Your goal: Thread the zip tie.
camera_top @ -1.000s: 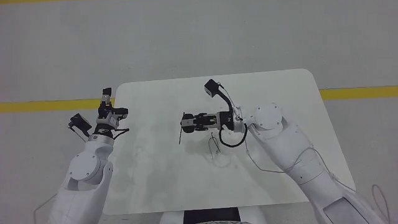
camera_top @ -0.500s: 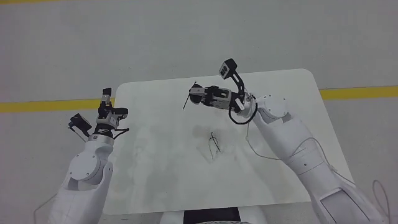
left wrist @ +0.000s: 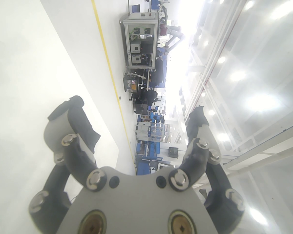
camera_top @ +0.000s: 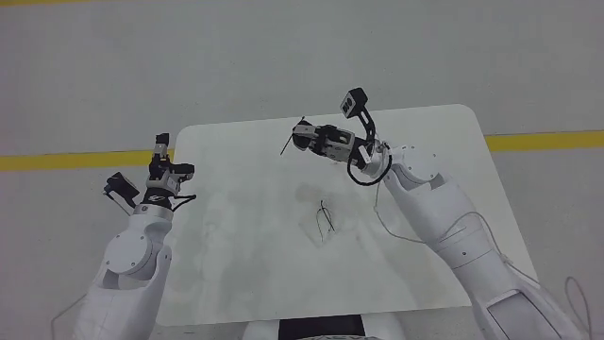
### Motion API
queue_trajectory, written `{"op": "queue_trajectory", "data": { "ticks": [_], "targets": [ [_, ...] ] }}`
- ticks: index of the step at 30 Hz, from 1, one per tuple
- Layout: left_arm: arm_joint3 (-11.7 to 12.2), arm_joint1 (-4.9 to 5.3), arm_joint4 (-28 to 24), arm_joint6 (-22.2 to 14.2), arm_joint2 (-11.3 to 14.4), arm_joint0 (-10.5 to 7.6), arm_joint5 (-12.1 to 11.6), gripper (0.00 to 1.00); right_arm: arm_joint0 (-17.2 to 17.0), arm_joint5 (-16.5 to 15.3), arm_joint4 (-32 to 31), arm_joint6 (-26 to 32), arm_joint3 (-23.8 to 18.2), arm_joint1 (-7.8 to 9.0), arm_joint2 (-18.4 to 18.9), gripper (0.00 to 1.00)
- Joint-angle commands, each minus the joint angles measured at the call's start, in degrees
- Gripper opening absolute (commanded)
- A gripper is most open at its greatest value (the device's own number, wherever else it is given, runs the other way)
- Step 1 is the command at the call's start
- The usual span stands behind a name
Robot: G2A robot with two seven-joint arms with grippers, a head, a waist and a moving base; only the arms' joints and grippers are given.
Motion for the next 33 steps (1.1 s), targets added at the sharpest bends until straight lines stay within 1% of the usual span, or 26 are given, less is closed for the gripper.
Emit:
{"op": "queue_trajectory", "data": {
  "ticks": [1,3,12,13,14,17,19,20,23,24,25,31,32,33],
  "targets": [
    [0.0,0.00,0.0,0.0,0.0,0.00,0.0,1.00,-0.4,0.5,-1.5,-2.4,-0.7,0.21,1.0,0.00],
    [0.0,0.00,0.0,0.0,0.0,0.00,0.0,1.00,-1.0,0.3,-4.7,-5.1,-1.8,0.48,1.8,0.00],
    [0.0,0.00,0.0,0.0,0.0,0.00,0.0,1.00,-1.1,0.3,-4.7,-5.4,-1.9,0.48,1.8,0.00],
    [0.0,-0.01,0.1,-0.7,0.2,-0.21,-0.3,1.00,-1.4,0.5,-4.9,-5.9,-2.2,0.47,1.7,0.00],
    [-0.1,0.05,0.5,-2.8,0.3,-0.42,-0.9,1.00,-1.6,1.0,-5.9,-6.4,-2.6,0.55,1.8,0.00],
    [-0.1,0.41,1.9,-8.8,-0.5,-0.73,-2.0,1.00,-2.1,2.0,-7.4,-7.1,-3.4,0.74,2.2,0.00],
    [-0.4,0.78,2.7,-14.8,-1.2,-0.99,-2.6,1.00,-2.5,3.0,-8.8,-7.5,-4.0,0.88,2.3,0.00],
    [-0.3,0.91,2.9,-16.6,-1.6,-1.10,-3.0,1.00,-2.6,3.3,-9.2,-7.7,-4.2,0.92,2.4,0.00],
    [-1.1,1.37,2.7,-25.4,-1.9,-1.21,-3.4,1.00,-2.9,4.1,-10.6,-8.4,-5.0,0.94,2.0,0.00],
    [-1.4,1.58,2.3,-29.2,-2.1,-1.12,-3.6,1.00,-2.9,4.1,-11.6,-8.5,-5.3,0.96,1.8,0.00],
    [-1.0,1.72,3.4,-29.5,-2.9,-1.08,-3.7,1.00,-2.9,4.1,-11.6,-8.5,-5.3,0.96,1.8,0.00],
    [-1.0,1.72,3.4,-29.5,-2.9,-1.08,-3.7,1.00,-2.9,4.1,-11.6,-8.5,-5.3,0.96,1.8,0.00],
    [-1.1,1.74,4.0,-29.5,-2.9,-1.18,-3.9,1.00,-2.9,4.1,-11.8,-8.7,-5.4,0.96,1.8,0.00],
    [-1.6,1.88,7.0,-30.2,-2.6,-1.41,-5.1,1.00,-3.1,4.0,-12.9,-9.1,-5.9,1.00,1.6,0.00]
  ]
}}
